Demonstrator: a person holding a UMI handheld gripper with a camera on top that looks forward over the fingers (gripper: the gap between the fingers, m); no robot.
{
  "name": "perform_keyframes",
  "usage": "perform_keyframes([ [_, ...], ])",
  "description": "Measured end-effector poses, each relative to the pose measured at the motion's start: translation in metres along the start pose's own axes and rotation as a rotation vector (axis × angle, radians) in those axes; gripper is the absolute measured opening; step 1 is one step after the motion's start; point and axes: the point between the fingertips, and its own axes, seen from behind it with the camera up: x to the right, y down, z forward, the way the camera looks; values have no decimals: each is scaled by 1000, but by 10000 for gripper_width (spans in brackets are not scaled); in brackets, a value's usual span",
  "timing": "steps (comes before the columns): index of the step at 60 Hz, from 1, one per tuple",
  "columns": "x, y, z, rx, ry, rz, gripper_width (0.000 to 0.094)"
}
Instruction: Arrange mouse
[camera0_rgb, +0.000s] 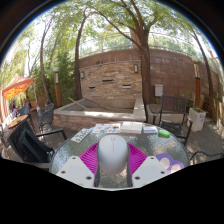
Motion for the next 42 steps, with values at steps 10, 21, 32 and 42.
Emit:
perform_keyframes([
  [10,120,0,34,4,171,74,363],
  [21,194,105,68,-193,264,104,373],
  [32,208,154,78,-288,266,119,519],
  [42,210,148,67,-293,284,99,871],
])
